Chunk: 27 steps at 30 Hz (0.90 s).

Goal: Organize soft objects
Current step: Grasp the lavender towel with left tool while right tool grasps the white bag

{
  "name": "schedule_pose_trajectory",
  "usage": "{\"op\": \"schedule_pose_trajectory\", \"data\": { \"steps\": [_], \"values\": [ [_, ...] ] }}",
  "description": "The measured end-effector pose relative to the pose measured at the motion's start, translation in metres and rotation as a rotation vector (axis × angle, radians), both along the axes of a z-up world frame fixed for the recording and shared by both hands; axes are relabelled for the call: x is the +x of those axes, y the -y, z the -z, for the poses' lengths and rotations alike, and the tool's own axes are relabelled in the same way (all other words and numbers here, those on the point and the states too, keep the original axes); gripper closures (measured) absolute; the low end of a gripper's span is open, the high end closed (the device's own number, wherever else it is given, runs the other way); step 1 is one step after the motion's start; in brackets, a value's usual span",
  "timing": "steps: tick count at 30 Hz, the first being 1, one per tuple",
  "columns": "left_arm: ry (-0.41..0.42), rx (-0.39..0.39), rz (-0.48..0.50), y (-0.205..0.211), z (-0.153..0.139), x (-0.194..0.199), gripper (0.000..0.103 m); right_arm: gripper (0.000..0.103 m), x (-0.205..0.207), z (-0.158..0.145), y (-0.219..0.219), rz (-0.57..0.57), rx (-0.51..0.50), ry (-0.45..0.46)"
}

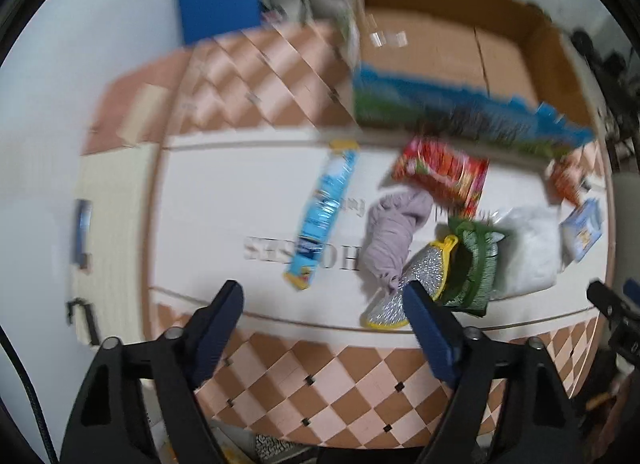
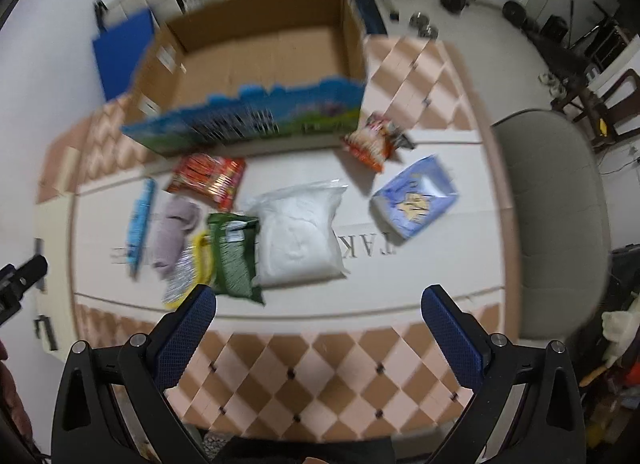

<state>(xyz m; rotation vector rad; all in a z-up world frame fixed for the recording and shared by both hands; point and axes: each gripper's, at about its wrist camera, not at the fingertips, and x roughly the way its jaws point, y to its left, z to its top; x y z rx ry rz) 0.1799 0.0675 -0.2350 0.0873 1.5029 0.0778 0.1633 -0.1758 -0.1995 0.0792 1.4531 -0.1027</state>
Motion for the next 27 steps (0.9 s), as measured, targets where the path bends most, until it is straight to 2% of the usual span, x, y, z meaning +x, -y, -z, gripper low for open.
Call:
{"op": "schedule_pose_trajectory", "data": {
  "steps": [4, 9, 10, 11, 13, 14, 17, 19, 20, 22, 27],
  "values": [
    [-0.1, -0.056, 0.071, 0.009, 0.064, 0.03, 0.024, 0.0, 0.029, 0.065, -0.003, -0.01, -0.004, -0.067],
    [-0.206, -0.092, 0.115, 0.028, 0.122, 0.054, 0.024, 0.0, 0.046, 0.115, -0.009, -0.017, -0.001, -0.166],
    [-0.22, -0.106, 0.115, 0.03, 0.129, 0.056, 0.03, 0.0, 0.048, 0.122, -0.01, -0.016, 0.0, -0.178],
    [-0.233, -0.116, 0.113, 0.031, 0.138, 0.058, 0.043, 0.0, 0.049, 0.13, -0.011, -0.014, 0.001, -0.189],
    [-0.253, -0.123, 0.113, 0.034, 0.148, 0.06, 0.057, 0.0, 0.05, 0.143, -0.014, -0.012, 0.006, -0.207],
    [-0.261, -0.131, 0.111, 0.035, 0.153, 0.06, 0.067, 0.0, 0.05, 0.151, -0.016, -0.013, 0.01, -0.224],
    [-0.245, -0.125, 0.106, 0.036, 0.158, 0.057, 0.069, 0.004, 0.046, 0.177, -0.019, 0.011, 0.028, -0.279],
    [-0.244, -0.122, 0.101, 0.034, 0.159, 0.051, 0.071, 0.014, 0.041, 0.188, -0.019, 0.03, 0.055, -0.295],
    [-0.242, -0.123, 0.089, 0.029, 0.161, 0.046, 0.071, 0.016, 0.038, 0.19, -0.018, 0.044, 0.059, -0.291],
    [-0.235, -0.126, 0.07, 0.025, 0.158, 0.037, 0.072, 0.026, 0.031, 0.188, -0.017, 0.066, 0.068, -0.274],
    [-0.171, -0.154, 0.021, 0.015, 0.136, 0.013, 0.072, 0.032, 0.007, 0.177, -0.013, 0.108, 0.084, -0.252]
  ]
}}
